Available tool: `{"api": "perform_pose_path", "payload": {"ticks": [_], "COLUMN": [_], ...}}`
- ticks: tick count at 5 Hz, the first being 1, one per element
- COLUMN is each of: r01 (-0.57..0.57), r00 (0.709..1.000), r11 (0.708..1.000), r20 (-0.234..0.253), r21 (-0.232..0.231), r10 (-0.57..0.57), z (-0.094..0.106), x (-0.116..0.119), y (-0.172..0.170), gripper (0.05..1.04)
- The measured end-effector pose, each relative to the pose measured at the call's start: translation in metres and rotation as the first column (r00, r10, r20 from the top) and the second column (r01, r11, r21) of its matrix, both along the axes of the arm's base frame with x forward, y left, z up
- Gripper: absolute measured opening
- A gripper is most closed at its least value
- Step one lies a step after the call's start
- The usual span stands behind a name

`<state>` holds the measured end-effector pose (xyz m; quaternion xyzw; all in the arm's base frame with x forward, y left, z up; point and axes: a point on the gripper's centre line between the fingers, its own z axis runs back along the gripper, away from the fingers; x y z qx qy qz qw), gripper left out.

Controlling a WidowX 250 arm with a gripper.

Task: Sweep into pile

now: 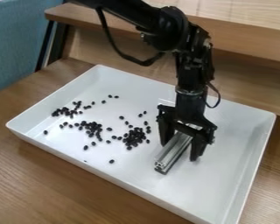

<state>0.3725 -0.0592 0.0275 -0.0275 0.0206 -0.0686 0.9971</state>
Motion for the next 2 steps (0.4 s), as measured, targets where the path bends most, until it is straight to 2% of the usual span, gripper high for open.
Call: {"api": "perform_pose_path", "payload": {"ticks": [1,2], "r01": [-0.006,-0.004], "r00": [0.998,0.999], "r11": [0.999,1.0], "r20": [0.06,0.054], "r21": [-0.045,-0.029], "r10": [0.009,0.006], "z": [-0.0021,0.0002], "x": [-0.0028,0.0003], "y": [-0.0055,-0.0034], "gripper": [0.671,0.41]}}
